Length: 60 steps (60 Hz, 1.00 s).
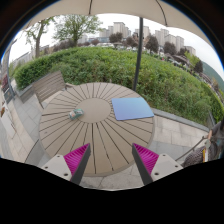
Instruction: Arrange mouse
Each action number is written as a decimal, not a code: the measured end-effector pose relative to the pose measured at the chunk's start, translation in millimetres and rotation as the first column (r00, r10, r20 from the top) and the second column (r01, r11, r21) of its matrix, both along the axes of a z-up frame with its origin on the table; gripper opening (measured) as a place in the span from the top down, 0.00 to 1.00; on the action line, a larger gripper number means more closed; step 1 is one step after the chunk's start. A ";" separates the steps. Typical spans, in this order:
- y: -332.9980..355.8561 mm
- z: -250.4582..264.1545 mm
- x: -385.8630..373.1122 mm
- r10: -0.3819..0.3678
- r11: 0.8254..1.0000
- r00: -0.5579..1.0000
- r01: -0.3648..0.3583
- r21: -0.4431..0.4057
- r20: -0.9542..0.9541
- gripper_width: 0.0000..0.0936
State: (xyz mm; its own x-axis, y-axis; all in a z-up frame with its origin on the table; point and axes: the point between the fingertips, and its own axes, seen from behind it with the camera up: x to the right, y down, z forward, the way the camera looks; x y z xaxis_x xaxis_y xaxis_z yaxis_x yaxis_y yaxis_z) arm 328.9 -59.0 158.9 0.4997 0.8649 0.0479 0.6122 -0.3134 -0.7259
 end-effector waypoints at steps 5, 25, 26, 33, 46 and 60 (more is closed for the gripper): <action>-6.0 -1.2 -8.9 -0.005 1.000 1.000 0.005 -0.009 -0.010 0.09; -76.1 -23.1 -87.9 0.028 1.000 0.999 -0.028 0.008 -0.025 0.09; -79.9 -24.1 -92.0 0.031 0.999 0.999 -0.031 0.008 -0.028 0.09; -107.7 -33.3 -123.3 0.049 0.999 0.997 -0.049 0.000 -0.064 0.08; -131.7 -57.5 -170.6 0.075 0.997 0.992 -0.075 0.002 -0.105 0.09; -124.1 -95.8 -232.9 0.074 0.997 0.987 -0.071 0.023 -0.142 0.09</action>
